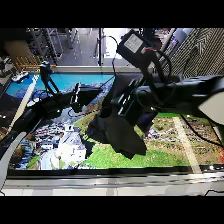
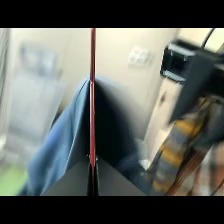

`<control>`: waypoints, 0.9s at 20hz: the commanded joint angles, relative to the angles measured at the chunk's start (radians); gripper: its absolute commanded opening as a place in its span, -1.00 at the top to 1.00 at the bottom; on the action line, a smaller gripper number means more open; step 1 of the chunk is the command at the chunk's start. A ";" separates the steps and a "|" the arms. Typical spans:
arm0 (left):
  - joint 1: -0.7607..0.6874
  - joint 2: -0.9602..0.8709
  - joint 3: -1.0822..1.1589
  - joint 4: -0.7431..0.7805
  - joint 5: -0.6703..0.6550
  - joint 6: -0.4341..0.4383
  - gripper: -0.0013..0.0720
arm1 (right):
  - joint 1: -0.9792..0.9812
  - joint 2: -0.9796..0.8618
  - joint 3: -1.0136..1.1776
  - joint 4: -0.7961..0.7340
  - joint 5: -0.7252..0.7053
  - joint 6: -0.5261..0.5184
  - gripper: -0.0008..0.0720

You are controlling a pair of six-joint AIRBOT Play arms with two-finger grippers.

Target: Fold the clothes and pants, and hang the long-sleeved shirts on hangers.

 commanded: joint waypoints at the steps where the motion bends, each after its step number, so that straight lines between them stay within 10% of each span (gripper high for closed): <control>1: 0.004 -0.053 0.000 -0.123 -0.138 0.089 0.93 | 0.012 0.056 0.024 -0.098 -0.019 -0.074 -0.44; 9: 0.003 -0.077 0.000 -0.124 -0.190 0.106 0.93 | 0.011 0.046 0.086 -0.515 -0.042 -0.597 -0.63; 13: 0.004 -0.077 0.000 -0.123 -0.189 0.106 0.93 | 0.011 -0.093 0.085 -0.517 -0.076 -0.611 -0.62; 16: 0.004 -0.077 0.000 -0.123 -0.188 0.106 0.93 | -0.022 -0.165 0.085 -0.514 -0.212 -0.545 -0.20; 18: 0.004 -0.077 0.000 -0.124 -0.142 0.105 0.45 | -0.038 -0.173 0.085 -0.462 -0.187 -0.535 0.93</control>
